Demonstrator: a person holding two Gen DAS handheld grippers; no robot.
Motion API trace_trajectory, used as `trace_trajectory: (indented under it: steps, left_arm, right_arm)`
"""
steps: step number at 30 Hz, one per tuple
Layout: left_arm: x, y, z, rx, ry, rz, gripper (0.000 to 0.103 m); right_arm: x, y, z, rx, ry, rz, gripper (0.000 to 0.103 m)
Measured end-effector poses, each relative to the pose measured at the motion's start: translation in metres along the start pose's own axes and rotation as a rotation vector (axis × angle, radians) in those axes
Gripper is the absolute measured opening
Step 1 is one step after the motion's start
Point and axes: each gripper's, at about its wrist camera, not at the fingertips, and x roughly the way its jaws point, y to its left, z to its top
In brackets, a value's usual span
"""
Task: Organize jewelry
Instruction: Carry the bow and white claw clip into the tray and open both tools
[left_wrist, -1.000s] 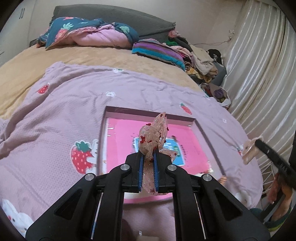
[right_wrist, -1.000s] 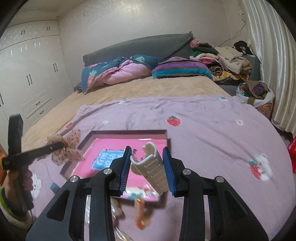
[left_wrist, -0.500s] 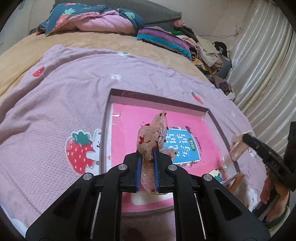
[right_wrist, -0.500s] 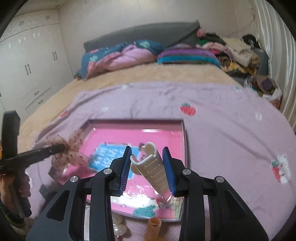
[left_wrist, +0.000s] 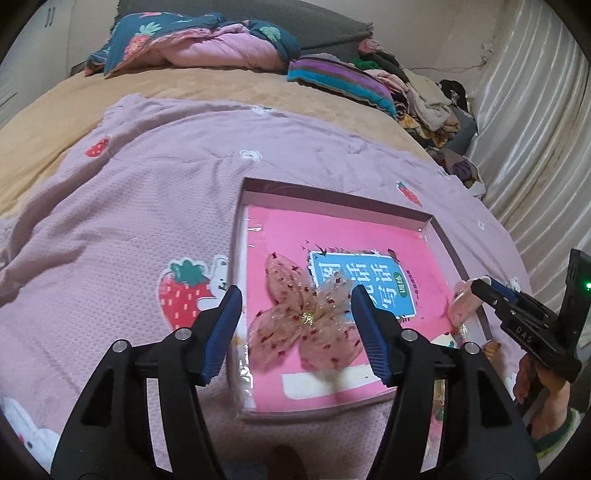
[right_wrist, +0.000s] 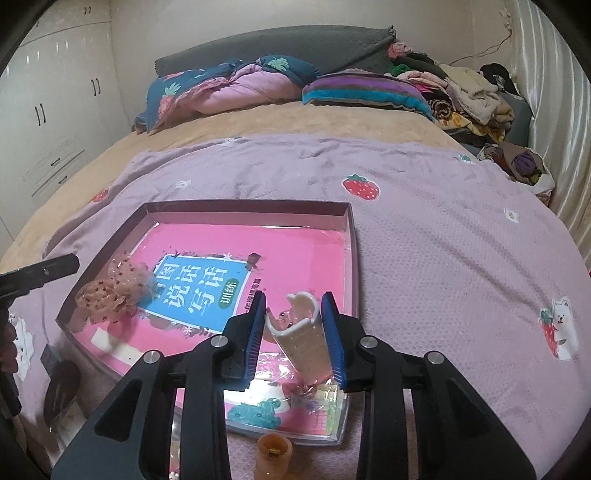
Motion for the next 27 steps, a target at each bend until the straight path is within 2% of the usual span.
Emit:
trace_trajectory:
  steps: [4,6,8,12,15,16,19,21,23,27]
  left_arm:
    - [-0.012,0.003,0.002,-0.005,-0.022,0.004,0.062]
    - [-0.018,0.004,0.003,-0.01,-0.03,0.004,0.066]
    - [-0.022,0.006,0.003,-0.018,-0.032,-0.001,0.067]
    - [-0.027,0.008,0.004,-0.033,-0.037,-0.008,0.074]
    - [-0.031,0.01,0.004,-0.039,-0.042,-0.006,0.078]
    - [-0.033,0.01,0.005,-0.043,-0.045,-0.008,0.082]
    - [-0.04,0.01,0.005,-0.044,-0.064,-0.005,0.085]
    - [-0.045,0.01,0.005,-0.045,-0.075,-0.003,0.088]
    - [-0.05,0.009,0.005,-0.04,-0.083,0.008,0.092]
    - [-0.059,0.009,0.003,-0.041,-0.091,0.011,0.093]
  right_arm:
    - [-0.004,0.001,0.001,0.009,-0.01,0.036,0.032]
    - [-0.007,0.003,0.002,0.008,-0.022,0.042,0.041]
    - [-0.01,0.004,0.003,0.004,-0.035,0.045,0.045]
    - [-0.017,0.005,0.005,0.017,-0.057,0.052,0.062]
    - [-0.024,0.005,0.006,0.024,-0.075,0.06,0.07]
    - [-0.028,0.005,0.007,0.024,-0.086,0.057,0.072]
    - [-0.039,0.008,0.007,0.014,-0.119,0.034,0.08]
    - [-0.048,0.007,0.006,0.021,-0.146,0.019,0.09]
    - [-0.058,0.005,0.005,0.037,-0.173,0.014,0.093]
    - [-0.073,0.002,0.006,0.057,-0.203,-0.003,0.096]
